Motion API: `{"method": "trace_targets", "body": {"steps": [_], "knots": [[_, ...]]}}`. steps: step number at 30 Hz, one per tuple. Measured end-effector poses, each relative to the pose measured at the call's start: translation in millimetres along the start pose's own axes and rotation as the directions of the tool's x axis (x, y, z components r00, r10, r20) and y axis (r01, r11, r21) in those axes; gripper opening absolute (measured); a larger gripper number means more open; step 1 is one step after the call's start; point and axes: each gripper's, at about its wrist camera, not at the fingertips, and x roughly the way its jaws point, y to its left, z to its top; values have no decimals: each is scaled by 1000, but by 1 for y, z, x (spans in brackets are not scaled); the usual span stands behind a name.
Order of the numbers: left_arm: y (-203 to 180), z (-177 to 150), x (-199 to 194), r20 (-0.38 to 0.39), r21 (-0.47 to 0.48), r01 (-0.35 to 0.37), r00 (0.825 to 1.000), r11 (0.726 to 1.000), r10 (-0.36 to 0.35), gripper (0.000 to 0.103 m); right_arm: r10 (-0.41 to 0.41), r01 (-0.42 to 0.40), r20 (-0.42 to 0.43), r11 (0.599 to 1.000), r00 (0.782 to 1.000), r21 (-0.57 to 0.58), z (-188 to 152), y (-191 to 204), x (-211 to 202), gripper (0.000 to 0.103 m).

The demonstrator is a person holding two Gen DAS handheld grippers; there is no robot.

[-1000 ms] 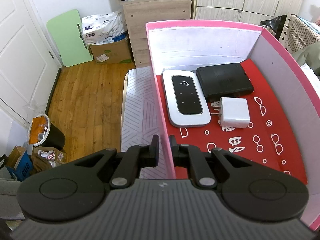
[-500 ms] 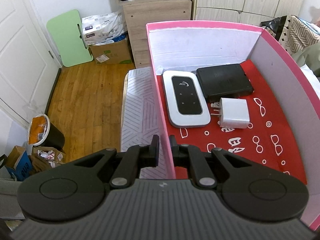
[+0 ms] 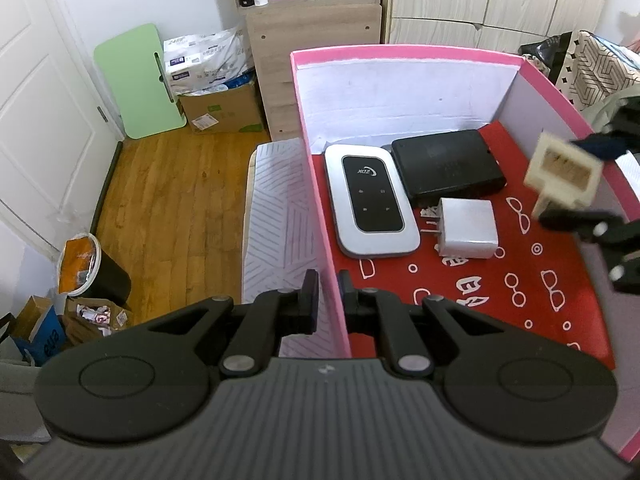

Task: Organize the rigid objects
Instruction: 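Carry the cream clip into the pink box with the right gripper, then move the right gripper back to the purple starfish on the bed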

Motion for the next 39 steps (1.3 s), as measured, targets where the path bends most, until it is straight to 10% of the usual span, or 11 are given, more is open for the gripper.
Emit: {"method": "trace_targets", "body": {"steps": [9,15,28,39], "knots": [[0,-1,-1,7,-1,2,1000,1000,-2,9,66,-98,-161,975,985,-199,10,18,22,52],[1,-1,-1,10,-5,7,1000,1000,-7,9,-16,-26,-178,973,984,-231,12,22,31,57],[0,-1,-1,9,-3,1,1000,1000,-1,9,104,-122,181,988,978,94,-5,-23,-66,71],[-2,1,-1,0,-4,-29,1000,1000,29,11,-51,-13,183,944,982,331,-96,-19,-110,72]]}}
